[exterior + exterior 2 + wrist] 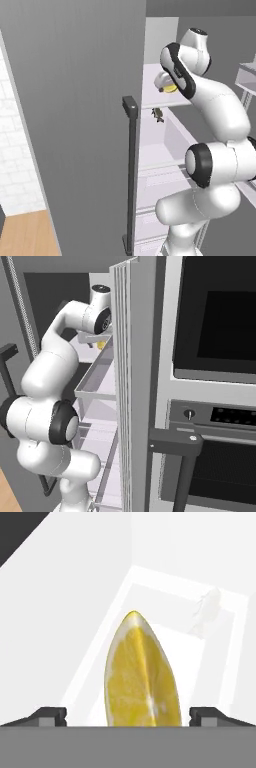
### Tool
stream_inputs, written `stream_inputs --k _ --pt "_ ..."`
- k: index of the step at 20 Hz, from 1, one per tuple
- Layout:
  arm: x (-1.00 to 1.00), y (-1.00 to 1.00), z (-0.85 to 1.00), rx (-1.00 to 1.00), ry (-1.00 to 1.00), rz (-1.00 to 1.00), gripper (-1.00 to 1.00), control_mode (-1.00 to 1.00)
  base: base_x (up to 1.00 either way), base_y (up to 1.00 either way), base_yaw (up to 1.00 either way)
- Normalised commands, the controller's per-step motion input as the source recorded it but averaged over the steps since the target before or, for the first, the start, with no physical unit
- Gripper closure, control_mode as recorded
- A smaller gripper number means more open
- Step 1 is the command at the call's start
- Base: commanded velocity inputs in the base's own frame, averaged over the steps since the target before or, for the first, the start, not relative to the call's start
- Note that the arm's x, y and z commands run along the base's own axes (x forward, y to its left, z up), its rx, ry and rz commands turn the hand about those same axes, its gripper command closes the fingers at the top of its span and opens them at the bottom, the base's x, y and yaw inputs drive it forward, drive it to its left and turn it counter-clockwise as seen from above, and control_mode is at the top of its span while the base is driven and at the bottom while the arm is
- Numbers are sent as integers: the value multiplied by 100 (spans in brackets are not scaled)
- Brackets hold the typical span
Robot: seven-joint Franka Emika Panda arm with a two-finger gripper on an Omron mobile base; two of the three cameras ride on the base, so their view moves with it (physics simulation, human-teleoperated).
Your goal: Grab a lemon wedge from the fridge and one ice cube from the ice bowl, and put them in the glass of lemonade.
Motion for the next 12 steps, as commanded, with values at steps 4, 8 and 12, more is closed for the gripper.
stream_inputs --k 4,8,12 --pt "-14 0 -14 0 6 0 100 -100 0 0 0" --pt "-16 1 0 0 0 0 100 -100 0 0 0" --pt "-8 7 0 0 0 0 100 -100 0 0 0"
